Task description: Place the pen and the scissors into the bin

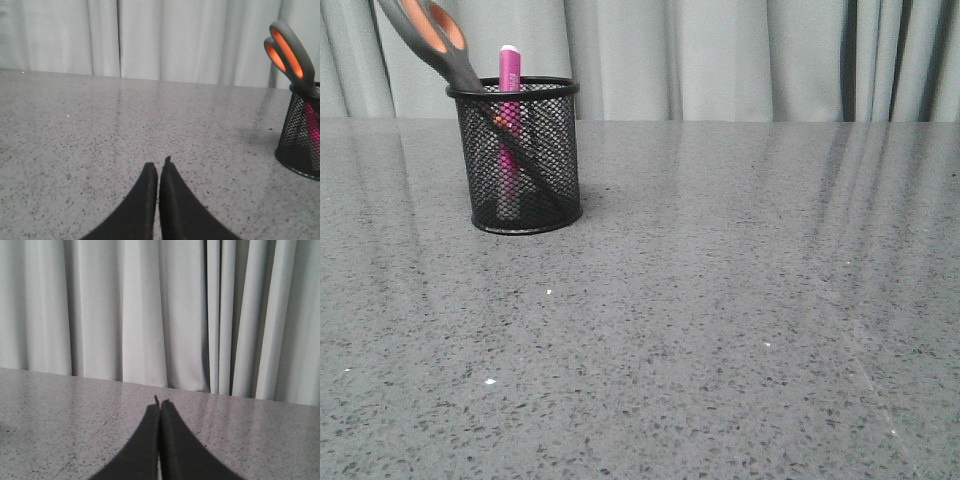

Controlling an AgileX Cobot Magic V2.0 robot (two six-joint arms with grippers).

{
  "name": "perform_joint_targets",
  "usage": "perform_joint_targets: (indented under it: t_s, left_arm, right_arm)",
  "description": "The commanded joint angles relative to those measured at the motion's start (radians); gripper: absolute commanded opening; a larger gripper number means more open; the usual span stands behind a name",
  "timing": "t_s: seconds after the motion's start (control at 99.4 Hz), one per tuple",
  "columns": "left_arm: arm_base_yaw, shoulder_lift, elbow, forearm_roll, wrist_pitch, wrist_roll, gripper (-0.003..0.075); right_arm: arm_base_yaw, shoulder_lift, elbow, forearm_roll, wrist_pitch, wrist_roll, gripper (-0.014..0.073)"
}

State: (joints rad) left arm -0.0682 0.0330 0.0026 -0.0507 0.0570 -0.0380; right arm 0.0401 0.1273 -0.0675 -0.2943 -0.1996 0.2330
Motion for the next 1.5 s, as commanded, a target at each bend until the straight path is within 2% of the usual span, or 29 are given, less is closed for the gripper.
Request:
perform_joint_targets:
  t_s: [0.0,0.05,1.368,1.439,1.489]
  left_arm:
    - [0.001,-0.040,0.023,0.014,-0.091,-0.017,-0.0022]
    - [0.001,-0.066,0.023,0.014,-0.051,-0.017,-0.0022]
    - [0.001,-0.063,0.021,0.031,-0.050,-0.017,-0.0022]
    - [0.001,-0.063,0.021,0.031,-0.050,-0.017,-0.0021]
    - [0.001,-0.063,0.021,0.031,-0.050,-0.017,-0.0022]
  right_arm:
    - [-0.006,0.007,-0.025,0.004,-0.066,-0.004,-0.0069]
    - [-0.006,0.007,-0.025,0.004,-0.066,-0.004,-0.0069]
    - [-0.006,0.007,-0.025,0.004,-0.063,-0.004,-0.0069]
    - [-0.006,0.007,-0.025,0.082,0.002,-0.015,-0.0069]
    - [-0.008,0.007,-0.025,0.190,0.070,-0.089,-0.0069]
